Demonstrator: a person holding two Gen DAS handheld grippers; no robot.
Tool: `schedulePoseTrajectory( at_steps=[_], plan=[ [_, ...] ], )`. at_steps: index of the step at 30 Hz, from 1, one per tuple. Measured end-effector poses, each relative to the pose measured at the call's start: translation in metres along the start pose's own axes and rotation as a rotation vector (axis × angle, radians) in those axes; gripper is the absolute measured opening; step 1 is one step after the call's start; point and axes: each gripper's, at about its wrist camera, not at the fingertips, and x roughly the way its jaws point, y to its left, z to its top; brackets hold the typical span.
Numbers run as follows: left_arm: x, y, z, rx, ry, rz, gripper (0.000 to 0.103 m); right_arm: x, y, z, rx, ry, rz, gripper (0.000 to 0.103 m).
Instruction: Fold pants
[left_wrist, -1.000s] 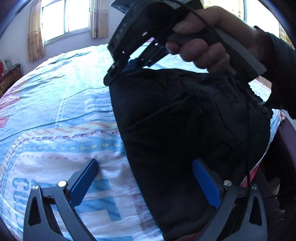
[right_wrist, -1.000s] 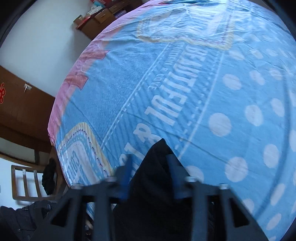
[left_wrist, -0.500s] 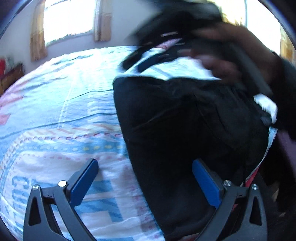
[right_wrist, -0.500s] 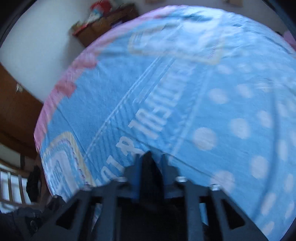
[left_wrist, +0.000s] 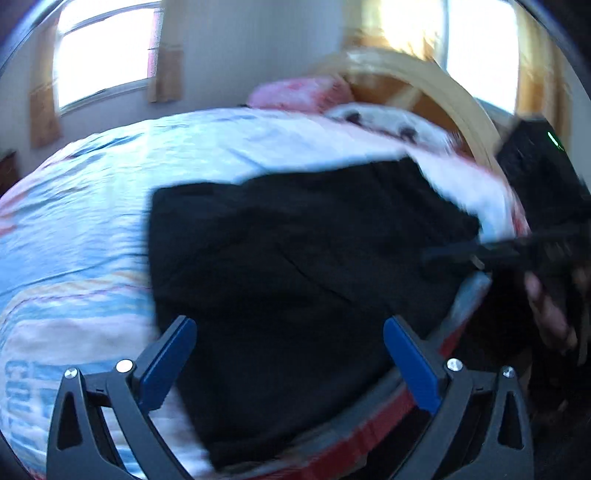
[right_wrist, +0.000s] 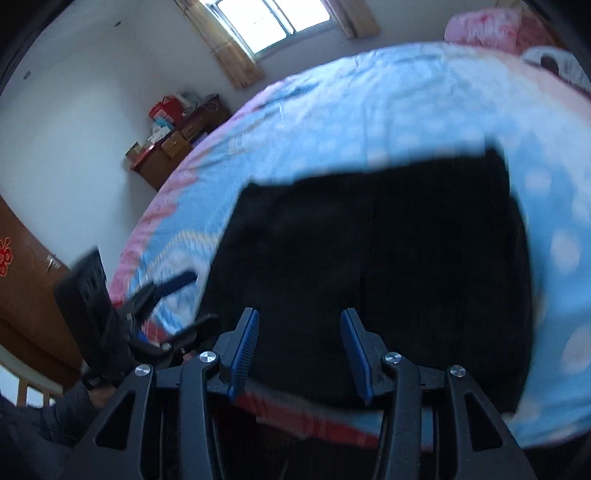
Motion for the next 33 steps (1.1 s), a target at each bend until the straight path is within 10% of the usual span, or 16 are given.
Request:
schedulePoseTrajectory(
  at_steps=[9,13,20,33],
  plan=[
    [-0.016,-0.016,0.015,-0.020,-0.061,0.038,0.103,-0.028,-0.061,0.000,0.184,-0.081,0.167,0.039],
    [-0.008,-0.019,0.033,-0.044,-0.054,0.019,0.103,-0.063,-0.073,0.009,0.243,-0.192,0.075,0.057],
    [0.050,-0.015,0.037,0.003,0.106,0.003,0.103,-0.044,-0.102,0.004,0.322,-0.116,-0.041,0.057],
    [0.023,0.060,0.080,-0.128,0.030,0.103,0.103,-0.075,-0.079,0.041,0.226,-0.283,-0.069,0.057]
  ],
)
